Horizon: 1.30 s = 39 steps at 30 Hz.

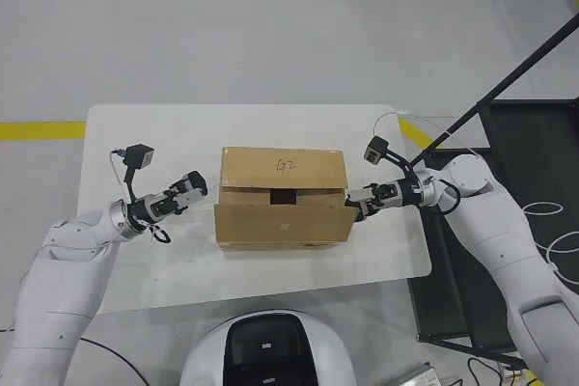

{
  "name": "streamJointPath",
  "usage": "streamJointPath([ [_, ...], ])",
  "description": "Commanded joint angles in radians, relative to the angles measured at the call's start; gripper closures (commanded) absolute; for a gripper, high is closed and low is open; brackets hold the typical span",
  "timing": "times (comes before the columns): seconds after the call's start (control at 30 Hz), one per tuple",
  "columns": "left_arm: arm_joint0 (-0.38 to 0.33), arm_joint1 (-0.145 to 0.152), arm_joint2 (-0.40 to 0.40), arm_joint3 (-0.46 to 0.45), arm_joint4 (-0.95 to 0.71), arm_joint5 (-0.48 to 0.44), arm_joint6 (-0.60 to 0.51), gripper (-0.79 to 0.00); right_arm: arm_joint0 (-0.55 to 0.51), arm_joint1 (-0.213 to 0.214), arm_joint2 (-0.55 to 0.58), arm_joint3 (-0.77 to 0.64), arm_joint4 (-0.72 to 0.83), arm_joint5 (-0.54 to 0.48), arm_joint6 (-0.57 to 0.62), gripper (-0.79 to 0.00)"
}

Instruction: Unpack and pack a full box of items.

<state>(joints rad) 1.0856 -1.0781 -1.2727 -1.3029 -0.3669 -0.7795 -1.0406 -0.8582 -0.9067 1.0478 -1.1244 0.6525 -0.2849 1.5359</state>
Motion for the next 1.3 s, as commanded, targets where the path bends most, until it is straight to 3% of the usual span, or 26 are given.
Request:
streamJointPath([
  [0.0, 0.0, 0.0, 0.0, 0.0, 0.0, 0.0, 0.0, -0.785, 0.0, -0.001, 0.001, 0.001, -0.001, 0.0, 0.0, -0.785],
  [1.1, 0.0, 0.0, 0.0, 0.0, 0.0, 0.0, 0.0, -0.785, 0.0, -0.001, 0.001, 0.001, -0.001, 0.0, 0.0, -0.785],
  [1.27, 0.0, 0.0, 0.0, 0.0, 0.0, 0.0, 0.0, -0.785, -0.022, 0.0, 0.02, -0.036, 0.0, -0.006, -0.078, -0.785],
])
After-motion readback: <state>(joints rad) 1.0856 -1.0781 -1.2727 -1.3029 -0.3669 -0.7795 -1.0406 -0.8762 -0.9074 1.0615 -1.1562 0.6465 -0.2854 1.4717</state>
